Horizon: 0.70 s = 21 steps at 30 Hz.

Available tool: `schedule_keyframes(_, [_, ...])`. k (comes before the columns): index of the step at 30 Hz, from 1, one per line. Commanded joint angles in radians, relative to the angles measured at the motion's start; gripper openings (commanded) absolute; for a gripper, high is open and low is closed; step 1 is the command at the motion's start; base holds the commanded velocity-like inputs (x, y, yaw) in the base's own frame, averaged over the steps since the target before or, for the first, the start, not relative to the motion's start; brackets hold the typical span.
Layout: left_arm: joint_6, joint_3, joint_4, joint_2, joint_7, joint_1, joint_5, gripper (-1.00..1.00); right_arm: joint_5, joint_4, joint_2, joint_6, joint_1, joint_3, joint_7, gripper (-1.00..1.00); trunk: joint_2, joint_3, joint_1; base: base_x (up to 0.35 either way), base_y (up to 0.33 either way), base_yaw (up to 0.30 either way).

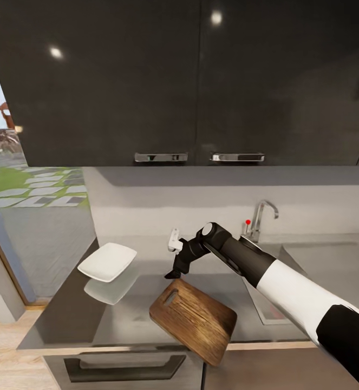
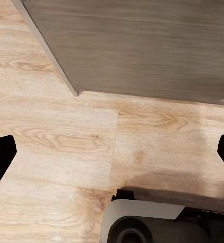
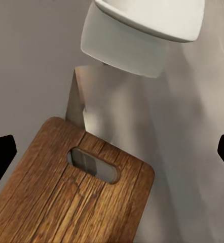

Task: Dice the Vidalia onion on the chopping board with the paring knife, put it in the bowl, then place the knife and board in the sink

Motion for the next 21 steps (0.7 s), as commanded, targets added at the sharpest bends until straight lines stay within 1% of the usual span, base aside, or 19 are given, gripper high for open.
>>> schedule_keyframes(1, [-0.001,0.001,-0.001,0.000,0.000,0.001,0.001,1.00,0.006,-0.002,0.000,0.003,0.000,0.001,0.004,1.00,-0.001,0.000,0.000,0.028,0.014,0.000])
schedule_keyframes(9, [-0.010,0.001,-0.002,0.001,0.000,0.001,0.001,1.00,0.006,-0.001,0.000,0.002,0.000,0.003,0.004,1.00,-0.001,0.000,0.000,0.008,0.004,0.000])
schedule_keyframes(11, [-0.037,0.000,-0.004,0.001,0.000,0.001,0.001,1.00,0.006,0.001,0.000,0.001,0.000,0.005,0.004,1.00,-0.001,0.000,0.000,0.001,0.001,0.000])
schedule_keyframes(12, [-0.066,-0.002,-0.003,0.001,0.000,0.001,0.001,1.00,0.006,0.005,0.001,0.000,0.000,0.009,0.004,1.00,-0.001,0.000,0.000,0.000,0.000,0.000])
schedule_keyframes(14, [-0.101,-0.003,-0.001,0.001,0.000,0.001,0.001,1.00,0.006,0.009,0.001,0.000,0.000,0.013,0.004,1.00,-0.001,0.000,0.000,0.000,0.000,0.000])
schedule_keyframes(15, [-0.138,-0.004,0.002,0.001,0.000,0.001,0.001,1.00,0.006,0.013,0.002,0.000,0.000,0.017,0.004,1.00,-0.001,0.000,0.000,0.000,0.000,0.000])
schedule_keyframes(17, [-0.172,-0.005,0.007,0.001,0.000,0.001,0.001,1.00,0.006,0.015,0.002,0.000,0.000,0.022,0.004,1.00,-0.001,0.000,0.000,0.000,0.000,0.000])
schedule_keyframes(18, [-0.202,-0.006,0.013,0.001,0.000,0.001,0.001,1.00,0.006,0.017,0.002,0.000,0.000,0.026,0.004,1.00,-0.001,0.000,0.000,0.000,0.000,0.000])
schedule_keyframes(21, [-0.239,-0.006,0.026,0.001,0.001,0.001,0.001,1.00,0.006,0.019,0.002,0.000,0.000,0.030,0.004,1.00,-0.001,0.000,0.000,0.000,0.000,0.000])
